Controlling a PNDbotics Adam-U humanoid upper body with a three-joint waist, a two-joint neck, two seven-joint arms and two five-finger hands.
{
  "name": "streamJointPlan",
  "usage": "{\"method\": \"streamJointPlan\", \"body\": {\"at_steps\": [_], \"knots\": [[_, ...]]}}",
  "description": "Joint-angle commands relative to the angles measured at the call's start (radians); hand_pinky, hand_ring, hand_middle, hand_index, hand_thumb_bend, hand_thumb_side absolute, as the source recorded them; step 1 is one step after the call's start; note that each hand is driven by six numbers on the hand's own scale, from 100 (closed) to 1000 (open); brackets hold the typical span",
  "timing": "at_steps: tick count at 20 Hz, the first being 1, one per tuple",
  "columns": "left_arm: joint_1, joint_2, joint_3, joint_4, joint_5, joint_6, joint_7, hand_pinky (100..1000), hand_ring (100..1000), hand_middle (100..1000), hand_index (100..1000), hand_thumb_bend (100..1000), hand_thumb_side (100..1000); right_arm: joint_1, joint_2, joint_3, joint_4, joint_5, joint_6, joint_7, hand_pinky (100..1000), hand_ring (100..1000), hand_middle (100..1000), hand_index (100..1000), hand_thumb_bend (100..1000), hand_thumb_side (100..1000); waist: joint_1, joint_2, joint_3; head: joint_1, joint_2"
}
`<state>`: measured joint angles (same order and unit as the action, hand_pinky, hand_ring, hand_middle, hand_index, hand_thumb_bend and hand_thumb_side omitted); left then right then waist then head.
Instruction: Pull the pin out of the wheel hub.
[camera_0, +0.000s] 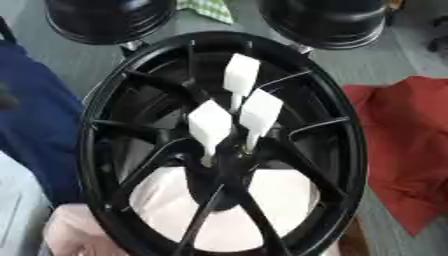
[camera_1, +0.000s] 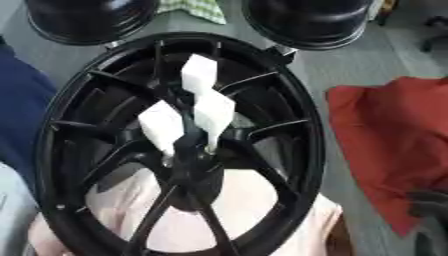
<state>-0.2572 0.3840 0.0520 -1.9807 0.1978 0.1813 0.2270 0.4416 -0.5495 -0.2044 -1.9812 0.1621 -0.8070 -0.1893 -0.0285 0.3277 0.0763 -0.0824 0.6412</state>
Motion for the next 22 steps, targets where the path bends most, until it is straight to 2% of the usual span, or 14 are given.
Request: {"method": "streamJointPlan", "body": {"at_steps": [1,3,5,8,9,11,14,16,19,22], "knots": [[-0.004,0.031,0.005,-0.019,-0.005,0.003,0.003,646,534,512,689,365,488,0.008,-0.108,-0.05,-0.019,-0.065,-0.032,-0.006,678,767,569,731,100,441,-0.003,-0.019,0.002,-0.005,0.0],[-0.003,0.033,0.006,-0.019,-0.006,0.001,0.003,646,535,512,688,363,487,0.003,-0.164,-0.079,-0.019,-0.096,-0.051,-0.013,684,765,569,731,100,395,-0.007,-0.016,0.004,-0.017,0.002],[-0.001,0.03,0.008,-0.019,-0.006,0.002,0.007,646,535,512,688,363,487,-0.012,-0.206,-0.097,-0.019,-0.122,-0.064,-0.019,686,766,571,732,100,385,-0.011,-0.012,0.005,-0.03,0.001],[-0.001,0.029,0.009,-0.019,-0.007,0.002,0.009,646,535,512,688,363,487,-0.017,-0.222,-0.106,-0.019,-0.145,-0.068,-0.013,686,766,571,732,100,385,-0.012,-0.011,0.005,-0.033,0.0],[0.0,0.029,0.009,-0.019,-0.007,0.002,0.009,649,536,513,688,366,487,-0.018,-0.224,-0.108,-0.019,-0.149,-0.069,-0.009,697,765,579,737,100,328,-0.013,-0.012,0.005,-0.038,0.002],[0.002,0.033,0.009,-0.019,-0.009,0.001,0.01,649,536,512,688,365,487,-0.049,-0.256,-0.103,-0.019,-0.152,-0.077,-0.003,701,762,578,737,100,338,-0.029,-0.011,0.0,-0.048,0.009],[0.003,0.04,0.012,-0.019,-0.013,0.0,0.014,649,536,512,686,361,486,-0.086,-0.324,-0.096,-0.019,-0.167,-0.057,0.008,726,769,579,736,100,314,-0.04,-0.009,-0.012,-0.046,0.009],[0.001,0.043,0.017,-0.019,-0.017,-0.004,0.019,649,536,512,686,362,486,-0.106,-0.372,-0.098,-0.019,-0.189,-0.031,0.003,727,769,580,737,100,329,-0.046,-0.007,-0.013,-0.045,0.007],[0.001,0.049,0.022,-0.019,-0.02,-0.005,0.026,649,536,512,686,363,486,-0.15,-0.444,-0.097,-0.019,-0.22,0.008,0.018,735,772,587,742,100,338,-0.053,-0.004,-0.008,-0.044,0.004],[-0.008,0.056,0.027,-0.019,-0.024,-0.01,0.033,650,537,513,686,364,484,-0.2,-0.506,-0.096,-0.019,-0.218,0.036,0.057,757,779,599,749,100,337,-0.064,0.002,0.006,-0.063,0.008]]}}
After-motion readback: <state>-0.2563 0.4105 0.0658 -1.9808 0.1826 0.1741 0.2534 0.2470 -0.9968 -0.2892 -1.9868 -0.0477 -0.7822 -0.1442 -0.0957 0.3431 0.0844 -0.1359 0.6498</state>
